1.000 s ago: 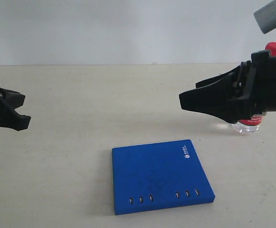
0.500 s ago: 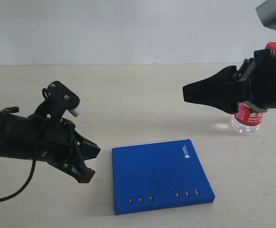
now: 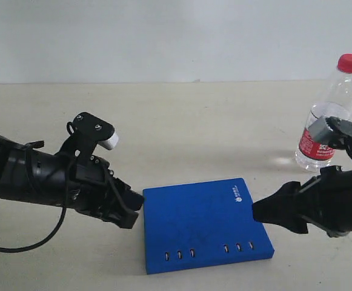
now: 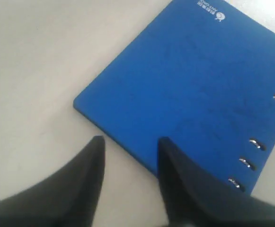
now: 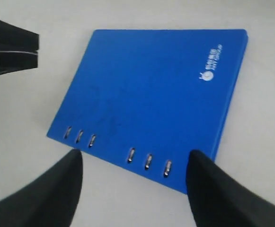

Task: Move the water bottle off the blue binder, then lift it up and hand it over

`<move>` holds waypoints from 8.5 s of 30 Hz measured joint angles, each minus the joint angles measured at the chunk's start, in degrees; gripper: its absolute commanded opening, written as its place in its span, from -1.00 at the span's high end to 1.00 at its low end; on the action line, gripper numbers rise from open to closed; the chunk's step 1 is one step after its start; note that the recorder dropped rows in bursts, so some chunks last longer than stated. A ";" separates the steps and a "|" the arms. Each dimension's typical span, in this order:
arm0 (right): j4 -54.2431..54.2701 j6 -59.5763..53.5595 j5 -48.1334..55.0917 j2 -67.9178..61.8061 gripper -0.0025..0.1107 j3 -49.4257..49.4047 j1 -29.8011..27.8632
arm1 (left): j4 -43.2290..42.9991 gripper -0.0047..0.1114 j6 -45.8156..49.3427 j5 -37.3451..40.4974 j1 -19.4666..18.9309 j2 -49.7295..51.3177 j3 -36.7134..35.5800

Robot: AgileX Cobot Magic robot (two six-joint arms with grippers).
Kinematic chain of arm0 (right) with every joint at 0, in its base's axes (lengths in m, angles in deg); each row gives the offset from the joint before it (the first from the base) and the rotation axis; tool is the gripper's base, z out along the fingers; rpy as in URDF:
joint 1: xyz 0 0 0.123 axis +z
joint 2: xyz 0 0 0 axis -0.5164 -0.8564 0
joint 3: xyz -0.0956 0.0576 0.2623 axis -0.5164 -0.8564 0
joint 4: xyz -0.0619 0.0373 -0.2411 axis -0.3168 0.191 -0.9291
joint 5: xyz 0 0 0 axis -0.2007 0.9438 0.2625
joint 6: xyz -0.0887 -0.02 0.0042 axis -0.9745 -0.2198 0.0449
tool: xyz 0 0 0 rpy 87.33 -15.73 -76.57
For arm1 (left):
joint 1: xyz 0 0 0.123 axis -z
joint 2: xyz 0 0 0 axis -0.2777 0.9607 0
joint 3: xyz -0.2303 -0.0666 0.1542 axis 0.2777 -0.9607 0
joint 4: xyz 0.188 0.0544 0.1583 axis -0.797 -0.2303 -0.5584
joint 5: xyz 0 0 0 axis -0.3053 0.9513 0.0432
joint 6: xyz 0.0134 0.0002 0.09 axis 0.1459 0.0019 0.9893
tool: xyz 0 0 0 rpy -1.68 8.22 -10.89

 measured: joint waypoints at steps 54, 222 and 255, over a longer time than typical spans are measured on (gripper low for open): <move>7.35 -14.98 -30.15 -29.53 0.64 7.77 0.00 | 0.55 -0.19 -4.35 9.39 0.00 6.91 2.05; 19.98 -6.24 -14.92 -37.68 -0.19 27.86 -0.01 | -4.29 -0.10 -5.44 -20.20 -2.19 6.90 6.64; 9.59 1.74 -34.06 -55.22 -0.19 47.13 8.94 | -7.12 -0.10 -6.90 -15.60 -2.36 9.07 6.87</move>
